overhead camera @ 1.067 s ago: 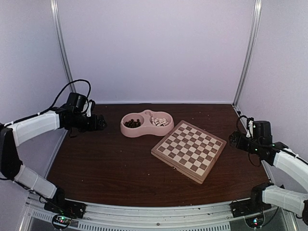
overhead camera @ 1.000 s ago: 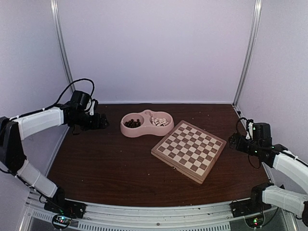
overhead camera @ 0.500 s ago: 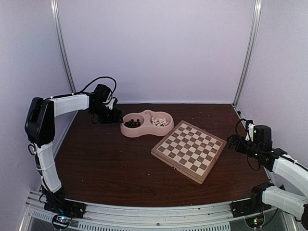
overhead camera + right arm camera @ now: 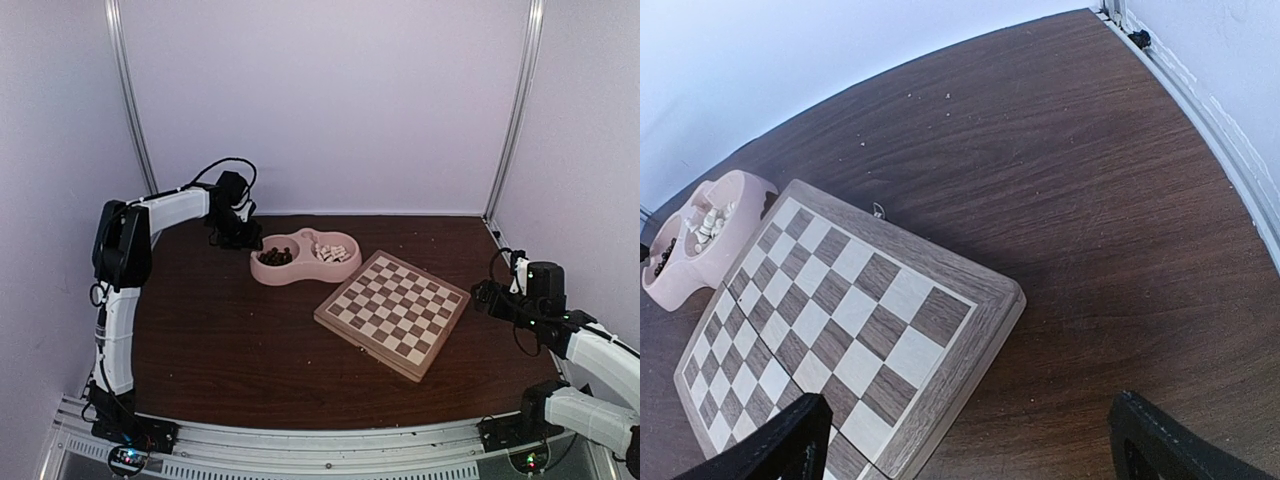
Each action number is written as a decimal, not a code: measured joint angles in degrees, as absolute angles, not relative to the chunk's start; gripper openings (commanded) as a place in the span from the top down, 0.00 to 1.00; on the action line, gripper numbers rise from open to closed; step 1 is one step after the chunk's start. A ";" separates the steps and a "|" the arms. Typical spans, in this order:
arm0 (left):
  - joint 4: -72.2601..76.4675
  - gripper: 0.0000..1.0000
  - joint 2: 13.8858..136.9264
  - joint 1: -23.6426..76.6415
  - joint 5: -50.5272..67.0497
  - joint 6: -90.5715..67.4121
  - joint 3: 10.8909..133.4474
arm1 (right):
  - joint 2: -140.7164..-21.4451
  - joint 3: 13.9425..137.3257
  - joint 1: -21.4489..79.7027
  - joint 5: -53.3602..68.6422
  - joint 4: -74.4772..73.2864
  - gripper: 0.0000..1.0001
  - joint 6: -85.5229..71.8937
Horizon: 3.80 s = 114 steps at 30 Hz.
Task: Set up the chess pieces on the board
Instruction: Move the storage box to the center of the board, then pick up the chess pile from the storage box.
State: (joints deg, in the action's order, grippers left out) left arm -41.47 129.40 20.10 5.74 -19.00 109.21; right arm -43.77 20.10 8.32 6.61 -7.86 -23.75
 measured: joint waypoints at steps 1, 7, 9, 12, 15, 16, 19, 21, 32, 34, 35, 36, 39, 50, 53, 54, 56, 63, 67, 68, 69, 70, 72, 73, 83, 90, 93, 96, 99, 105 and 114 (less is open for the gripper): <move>-42.11 0.33 130.34 20.10 5.45 -18.87 110.43 | -43.77 20.08 8.32 6.63 -7.84 0.00 -23.77; -45.12 0.35 134.52 20.10 4.51 -18.28 115.07 | -43.77 20.08 8.32 6.66 -7.84 0.00 -23.77; -46.33 0.36 134.72 20.10 4.14 -18.28 115.07 | -43.79 20.10 8.32 6.63 -7.84 0.00 -23.75; -47.16 0.37 134.69 20.10 3.62 -18.31 114.63 | -43.99 20.08 8.32 6.63 -7.79 0.00 -23.77; -46.33 0.39 134.21 20.43 3.62 -18.28 112.73 | -44.45 20.08 8.32 6.63 -7.73 0.00 -23.75; -46.35 0.39 133.86 20.64 3.55 -18.28 111.70 | -44.53 20.08 8.32 6.63 -7.70 0.00 -23.75; -46.54 0.39 132.33 21.47 2.74 -18.06 108.33 | -44.69 20.08 8.32 6.63 -7.57 0.00 -23.77; -46.78 0.40 131.17 22.15 2.24 -18.02 106.30 | -44.71 20.08 8.32 6.63 -7.49 0.00 -23.77; -46.35 0.40 118.67 27.42 -2.96 -22.00 89.95 | -44.69 20.08 8.32 6.63 -7.44 0.00 -23.77; -46.24 0.40 115.98 29.02 -3.70 -23.16 87.42 | -44.69 20.08 8.32 6.63 -7.44 0.00 -23.77; -45.84 0.39 114.48 29.89 -4.19 -24.01 85.82 | -44.69 20.08 8.32 6.63 -7.44 0.00 -23.77; -45.71 0.38 113.14 30.52 -4.56 -24.67 84.60 | -44.69 20.08 8.32 6.63 -7.44 0.00 -23.77; -44.97 0.36 108.25 32.38 -6.28 -26.41 80.05 | -44.69 20.08 8.32 6.63 -7.42 0.00 -23.77; -42.89 0.40 98.54 32.84 -5.28 -22.90 80.38 | -45.76 20.08 8.32 6.66 -6.94 0.00 -23.77; -42.68 0.41 102.15 32.84 -2.07 -20.01 85.73 | -46.11 20.10 8.32 6.68 -6.92 0.00 -23.77; -42.30 0.41 103.68 32.84 -1.10 -19.22 87.59 | -46.19 20.10 8.32 6.68 -6.92 0.00 -23.77; -42.15 0.44 107.13 32.84 0.47 -17.80 91.64 | -46.30 20.10 8.32 6.68 -6.90 0.00 -23.77; -42.26 0.55 116.51 32.84 4.12 -15.64 101.03 | -46.33 20.10 8.32 6.68 -6.83 0.00 -23.77; -43.16 0.55 120.20 32.84 5.10 -15.49 104.68 | -46.35 20.08 8.32 6.70 -6.81 0.00 -23.77; -43.24 0.56 121.03 32.84 5.19 -15.51 105.54 | -46.35 20.08 8.32 6.70 -6.81 0.00 -23.77; -43.42 0.58 121.69 32.84 5.21 -15.51 106.30 | -46.33 20.08 8.32 6.70 -6.83 0.00 -23.77; -43.40 0.59 122.43 32.84 5.21 -15.51 107.07 | -46.33 20.10 8.32 6.68 -6.83 0.00 -23.77; -43.62 0.62 123.96 32.84 5.26 -15.51 108.71 | -46.33 20.08 8.32 6.68 -6.83 0.00 -23.77; -43.62 0.63 124.68 32.84 5.28 -15.49 109.40 | -46.33 20.08 8.32 6.68 -6.81 0.00 -23.77; -43.88 0.63 129.80 33.12 5.39 -15.49 113.27 | -46.35 20.10 8.32 6.70 -6.79 0.00 -23.77; -44.18 0.64 133.58 33.23 5.41 -15.49 116.57 | -46.35 20.10 8.32 6.70 -6.79 0.00 -23.77; -44.16 0.65 134.45 33.28 5.41 -15.49 118.17 | -46.35 20.10 8.32 6.68 -6.81 0.00 -23.77; -44.18 0.65 135.04 33.41 5.39 -15.49 119.02 | -46.35 20.10 8.32 6.68 -6.79 0.00 -23.77; -44.07 0.65 135.48 33.58 5.43 -15.49 119.15 | -46.37 20.10 8.32 6.68 -6.79 0.00 -23.77; -44.18 0.71 136.09 33.98 6.24 -15.46 119.55 | -46.76 20.10 8.32 6.68 -6.72 0.00 -23.75; -44.23 0.89 135.98 34.61 6.83 -14.96 119.55 | -47.62 20.10 8.32 6.68 -6.63 0.00 -23.77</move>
